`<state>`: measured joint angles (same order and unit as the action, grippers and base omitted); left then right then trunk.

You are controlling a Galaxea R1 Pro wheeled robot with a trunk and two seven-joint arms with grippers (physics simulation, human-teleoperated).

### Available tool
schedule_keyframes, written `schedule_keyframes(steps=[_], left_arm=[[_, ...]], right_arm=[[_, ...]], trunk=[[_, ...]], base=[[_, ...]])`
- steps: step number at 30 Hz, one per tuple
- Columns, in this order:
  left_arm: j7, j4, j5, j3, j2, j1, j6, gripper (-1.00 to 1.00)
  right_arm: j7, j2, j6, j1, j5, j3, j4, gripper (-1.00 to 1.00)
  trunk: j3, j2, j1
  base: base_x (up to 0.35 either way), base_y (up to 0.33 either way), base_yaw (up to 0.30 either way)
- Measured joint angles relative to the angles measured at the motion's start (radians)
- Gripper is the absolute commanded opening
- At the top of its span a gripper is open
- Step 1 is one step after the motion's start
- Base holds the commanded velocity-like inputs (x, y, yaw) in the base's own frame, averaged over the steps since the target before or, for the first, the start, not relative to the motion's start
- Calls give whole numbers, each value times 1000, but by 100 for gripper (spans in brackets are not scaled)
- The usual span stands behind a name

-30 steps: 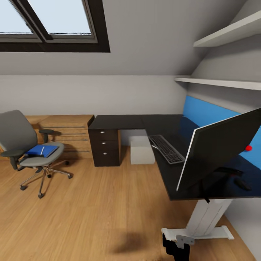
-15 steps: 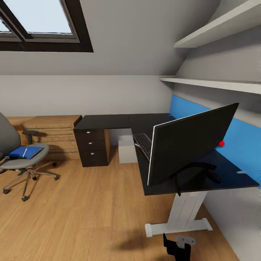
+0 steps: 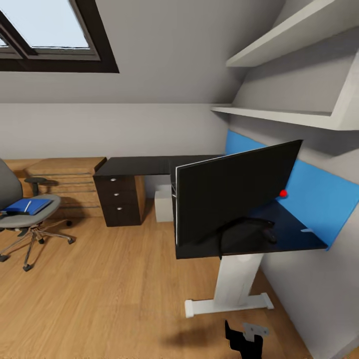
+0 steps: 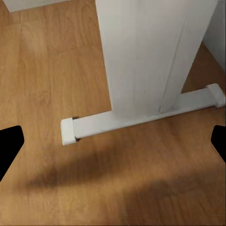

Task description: In the bedroom, organize the workspace by keeping the computer under the desk, ensuring the monitor is on the desk, placing the keyboard on the desk next to the monitor, placing the mouse on the desk next to the keyboard, moving the folder from the swivel chair onto the desk next to the mouse, stacking the notebook on top of the folder with the pen on top of the notebook, and positioning the swivel chair next to the desk.

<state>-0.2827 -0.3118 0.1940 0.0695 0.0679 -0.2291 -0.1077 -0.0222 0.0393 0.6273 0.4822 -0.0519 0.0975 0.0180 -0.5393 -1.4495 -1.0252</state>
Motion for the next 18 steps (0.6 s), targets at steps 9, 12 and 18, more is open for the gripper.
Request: schedule_keyframes(steps=[9,12,18], left_arm=[[0,0,0,0,0,0,-19,100],[-1,0,1,0,0,0,-54,100],[-4,0,1,0,0,0,-70,100]], right_arm=[[-2,-26,104,1,-8,20,-49,100],[-2,-43,96,1,-45,79,-183,100],[-2,-53,-140,-18,-86,121,-490,100]], trunk=[[0,0,0],[0,0,0],[16,35,19]], base=[[-31,-249,0],[-3,-47,0],[-1,-11,0]])
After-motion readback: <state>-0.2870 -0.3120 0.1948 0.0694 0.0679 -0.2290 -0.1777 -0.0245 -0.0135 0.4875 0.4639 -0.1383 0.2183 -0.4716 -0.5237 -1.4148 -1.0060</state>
